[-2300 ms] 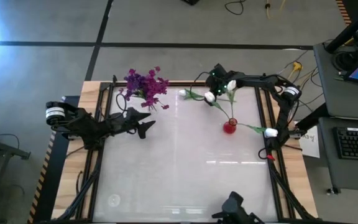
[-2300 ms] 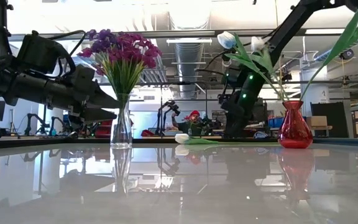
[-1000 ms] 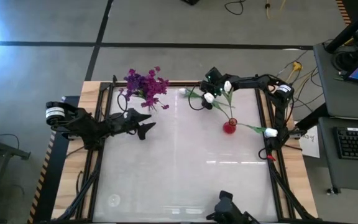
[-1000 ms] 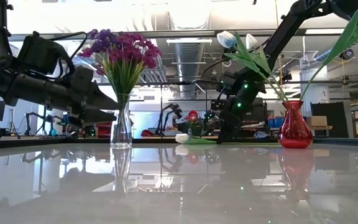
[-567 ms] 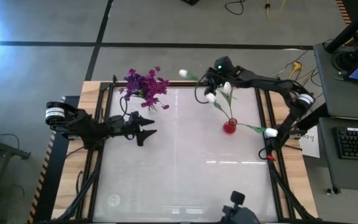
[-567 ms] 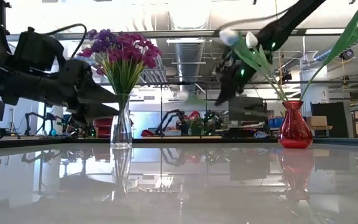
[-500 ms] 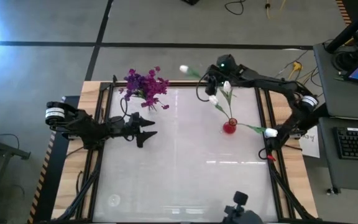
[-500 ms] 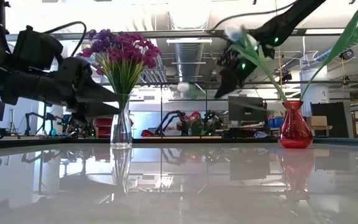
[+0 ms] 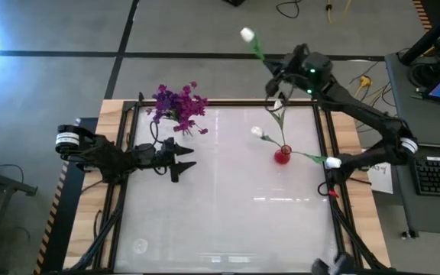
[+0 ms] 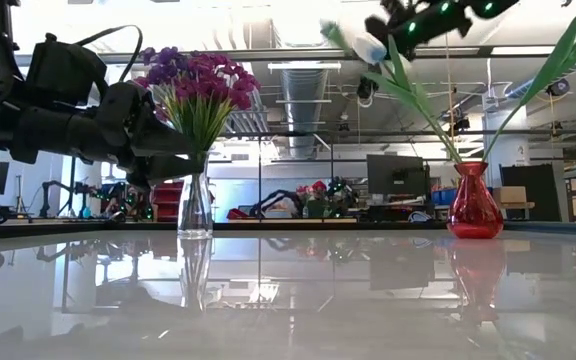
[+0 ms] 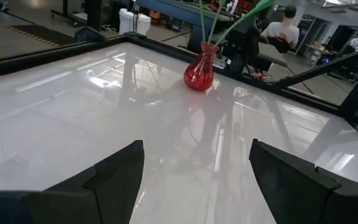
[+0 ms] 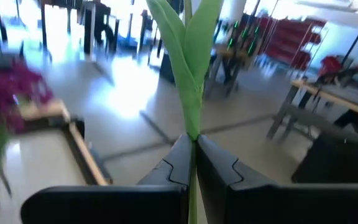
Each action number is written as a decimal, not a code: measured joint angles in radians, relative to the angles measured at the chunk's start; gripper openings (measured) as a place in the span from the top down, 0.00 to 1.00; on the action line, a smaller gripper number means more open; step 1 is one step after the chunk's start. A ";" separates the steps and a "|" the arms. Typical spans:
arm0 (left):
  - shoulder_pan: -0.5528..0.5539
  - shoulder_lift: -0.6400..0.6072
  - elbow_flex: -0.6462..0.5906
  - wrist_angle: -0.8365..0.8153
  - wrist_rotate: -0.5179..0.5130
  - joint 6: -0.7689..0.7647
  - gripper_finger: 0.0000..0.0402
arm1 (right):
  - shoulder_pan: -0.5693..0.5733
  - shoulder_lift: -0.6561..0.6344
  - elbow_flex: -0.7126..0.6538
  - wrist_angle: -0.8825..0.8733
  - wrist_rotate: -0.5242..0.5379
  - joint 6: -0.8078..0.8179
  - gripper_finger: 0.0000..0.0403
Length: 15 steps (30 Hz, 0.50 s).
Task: Sort flowers into vase by color
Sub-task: Put the white tulip into the red vase
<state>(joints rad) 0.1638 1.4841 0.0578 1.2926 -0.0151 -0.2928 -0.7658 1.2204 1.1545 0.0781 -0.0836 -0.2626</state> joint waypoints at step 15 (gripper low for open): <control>0.000 0.000 0.000 0.000 -0.001 -0.003 0.30 | 0.025 -0.317 -0.135 0.088 -0.003 0.164 0.98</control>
<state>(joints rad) 0.1638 1.4841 0.0578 1.2926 -0.0162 -0.2958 -0.7406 0.9036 1.0198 0.1658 -0.0862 -0.0983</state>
